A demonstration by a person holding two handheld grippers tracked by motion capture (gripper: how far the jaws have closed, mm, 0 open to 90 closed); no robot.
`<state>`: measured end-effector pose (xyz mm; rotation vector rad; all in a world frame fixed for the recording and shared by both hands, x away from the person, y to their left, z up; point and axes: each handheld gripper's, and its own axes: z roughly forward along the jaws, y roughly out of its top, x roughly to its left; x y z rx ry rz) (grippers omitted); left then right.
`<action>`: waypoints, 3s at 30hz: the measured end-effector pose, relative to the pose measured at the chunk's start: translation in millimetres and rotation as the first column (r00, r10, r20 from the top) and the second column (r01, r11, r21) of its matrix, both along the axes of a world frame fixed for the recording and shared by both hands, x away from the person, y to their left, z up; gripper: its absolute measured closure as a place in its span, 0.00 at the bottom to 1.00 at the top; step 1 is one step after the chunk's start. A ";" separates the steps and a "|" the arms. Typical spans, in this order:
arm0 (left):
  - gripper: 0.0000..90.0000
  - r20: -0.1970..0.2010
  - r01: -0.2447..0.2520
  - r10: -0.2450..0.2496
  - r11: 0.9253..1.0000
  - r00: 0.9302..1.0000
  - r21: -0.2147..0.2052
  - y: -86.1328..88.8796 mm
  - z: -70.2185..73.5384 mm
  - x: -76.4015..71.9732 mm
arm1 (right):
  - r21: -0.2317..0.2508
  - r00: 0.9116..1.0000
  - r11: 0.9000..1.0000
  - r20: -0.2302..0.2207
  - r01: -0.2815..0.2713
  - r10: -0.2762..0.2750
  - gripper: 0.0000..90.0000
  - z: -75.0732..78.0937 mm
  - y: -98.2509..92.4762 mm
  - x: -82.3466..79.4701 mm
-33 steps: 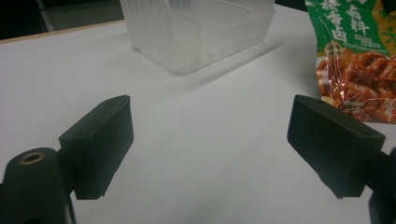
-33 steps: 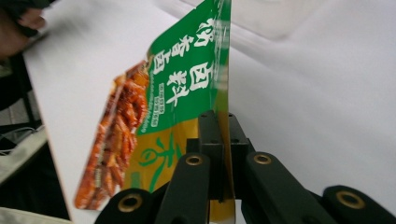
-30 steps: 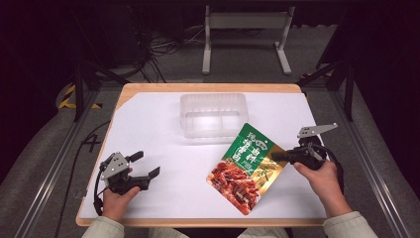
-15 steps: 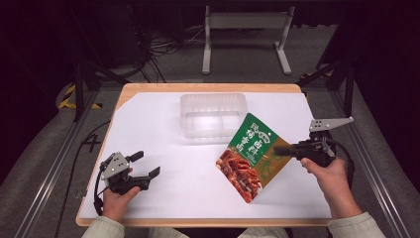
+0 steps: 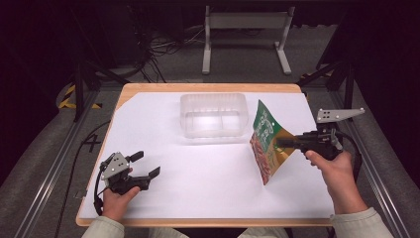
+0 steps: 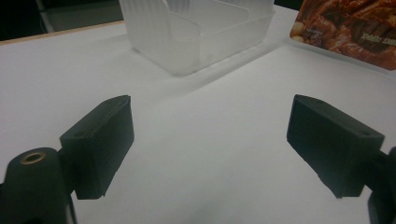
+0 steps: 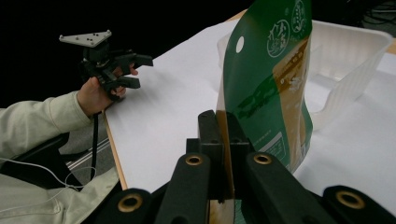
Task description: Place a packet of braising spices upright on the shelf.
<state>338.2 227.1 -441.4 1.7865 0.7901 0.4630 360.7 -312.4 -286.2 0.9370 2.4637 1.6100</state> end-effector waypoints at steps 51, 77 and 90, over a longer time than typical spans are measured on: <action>0.17 -0.007 -0.017 0.017 1.000 1.000 -0.013 2.6 0.1 -0.7 | 0.076 0.998 0.997 0.069 -0.019 0.014 1.00 72.1 19.6 66.2; 0.17 -0.004 -0.058 0.058 0.998 0.998 -0.021 20.1 -0.1 -14.7 | 0.039 0.992 0.998 0.115 -0.055 0.050 1.00 87.2 85.6 116.6; 0.17 -0.002 -0.045 0.045 0.999 0.999 -0.024 19.0 0.3 -12.9 | 0.082 0.989 0.995 0.137 -0.065 0.053 1.00 78.0 105.5 137.9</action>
